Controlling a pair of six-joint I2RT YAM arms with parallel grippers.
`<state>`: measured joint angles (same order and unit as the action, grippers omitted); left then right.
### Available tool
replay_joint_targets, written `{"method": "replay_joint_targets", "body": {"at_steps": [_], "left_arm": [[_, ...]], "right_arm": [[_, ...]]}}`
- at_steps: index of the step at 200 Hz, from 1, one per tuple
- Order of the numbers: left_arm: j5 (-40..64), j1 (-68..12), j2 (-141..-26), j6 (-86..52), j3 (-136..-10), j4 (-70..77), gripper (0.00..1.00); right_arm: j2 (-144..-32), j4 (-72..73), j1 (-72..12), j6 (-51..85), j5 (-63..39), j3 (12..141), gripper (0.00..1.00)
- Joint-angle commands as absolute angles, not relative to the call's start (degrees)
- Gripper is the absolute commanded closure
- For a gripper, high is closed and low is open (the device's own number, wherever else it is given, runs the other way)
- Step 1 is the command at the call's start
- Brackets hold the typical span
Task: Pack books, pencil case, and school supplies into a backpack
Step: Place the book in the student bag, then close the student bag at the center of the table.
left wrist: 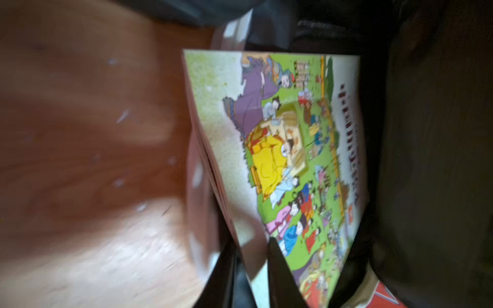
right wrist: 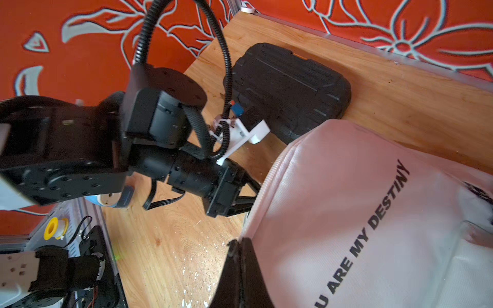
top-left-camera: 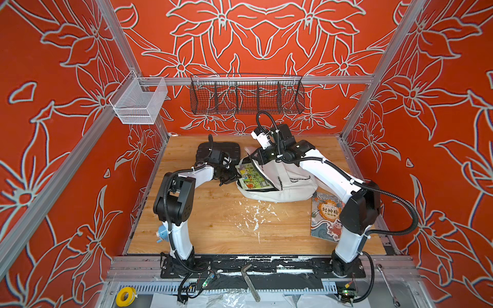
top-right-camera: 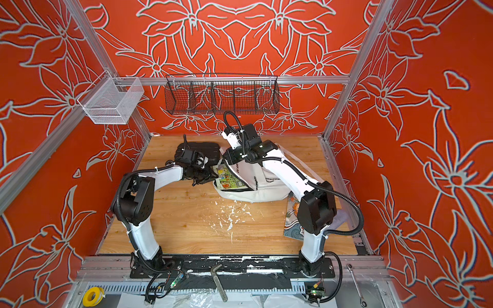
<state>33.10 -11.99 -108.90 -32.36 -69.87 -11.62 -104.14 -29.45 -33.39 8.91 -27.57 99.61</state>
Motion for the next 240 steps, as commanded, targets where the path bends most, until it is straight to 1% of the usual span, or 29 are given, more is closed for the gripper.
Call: {"method": "replay_joint_targets", "body": {"at_steps": [1, 10, 18, 22, 31, 47, 66, 88, 99, 103, 113, 119, 128, 144, 165, 179, 195, 216, 240], "left_arm": [[39.0, -14.6, -109.9, -33.7, -73.4, -4.6, 0.84], [39.1, -15.6, -110.0, -33.4, -74.3, -2.9, 0.84], [38.6, -16.2, -110.3, -33.4, -75.4, -2.6, 0.81], [38.5, -16.4, -110.5, -33.3, -75.8, -2.3, 0.77], [37.9, -16.4, -110.9, -33.4, -76.4, -2.1, 0.63], [35.0, -16.3, -109.8, -31.6, -75.6, -3.6, 0.48], [28.2, -16.3, -104.1, -27.1, -71.4, -7.3, 0.36], [21.5, -14.9, -94.9, -25.5, -64.6, -9.7, 0.25], [19.7, -13.8, -91.1, -25.4, -62.1, -11.7, 0.23], [18.7, -13.6, -89.7, -25.4, -61.4, -12.6, 0.22], [17.3, -13.5, -86.5, -24.7, -60.3, -14.9, 0.22], [16.2, -13.5, -84.8, -24.5, -59.9, -16.3, 0.22], [15.0, -13.8, -82.2, -25.0, -59.7, -18.5, 0.21], [14.3, -15.6, -78.5, -25.6, -60.0, -21.3, 0.21], [14.8, -21.4, -76.8, -26.7, -62.9, -25.5, 0.22], [16.1, -26.3, -77.9, -29.3, -65.1, -26.2, 0.23], [16.1, -32.3, -81.1, -32.6, -68.5, -26.4, 0.24], [17.6, -39.0, -88.1, -37.2, -74.9, -26.5, 0.25], [21.1, -45.5, -97.9, -39.8, -84.0, -27.8, 0.27]], "right_arm": [[-103.2, -27.6, -33.8, 10.8, -33.4, 102.2, 1.00], [-103.8, -27.7, -33.8, 10.9, -34.0, 102.5, 1.00], [-104.4, -27.6, -33.8, 10.7, -34.2, 102.4, 1.00], [-104.7, -27.5, -33.8, 10.9, -34.4, 102.2, 1.00], [-105.4, -27.3, -33.8, 11.0, -34.4, 102.3, 1.00], [-106.7, -27.3, -33.5, 11.6, -32.4, 102.7, 1.00], [-107.6, -26.7, -32.8, 12.5, -28.6, 102.8, 1.00], [-110.1, -25.2, -31.9, 13.5, -27.4, 103.3, 1.00], [-112.3, -26.0, -31.9, 13.4, -28.3, 105.2, 1.00], [-113.2, -26.4, -31.9, 13.2, -28.9, 106.3, 0.94], [-115.2, -28.9, -31.9, 13.0, -29.4, 109.3, 0.72], [-116.1, -31.8, -31.9, 12.3, -29.2, 111.7, 0.63], [-116.5, -35.5, -31.9, 11.0, -27.6, 114.5, 0.54], [-113.8, -39.7, -31.5, 9.2, -20.8, 114.7, 0.44], [-105.6, -43.8, -29.4, 9.6, -12.0, 109.2, 0.37], [-98.2, -43.2, -26.8, 11.8, -7.4, 99.8, 0.32], [-89.2, -42.1, -22.0, 15.4, -2.8, 88.1, 0.27], [-80.3, -43.3, -14.2, 17.8, -2.8, 75.2, 0.25], [-74.5, -45.2, -6.1, 19.3, -5.3, 64.3, 0.27]]}}
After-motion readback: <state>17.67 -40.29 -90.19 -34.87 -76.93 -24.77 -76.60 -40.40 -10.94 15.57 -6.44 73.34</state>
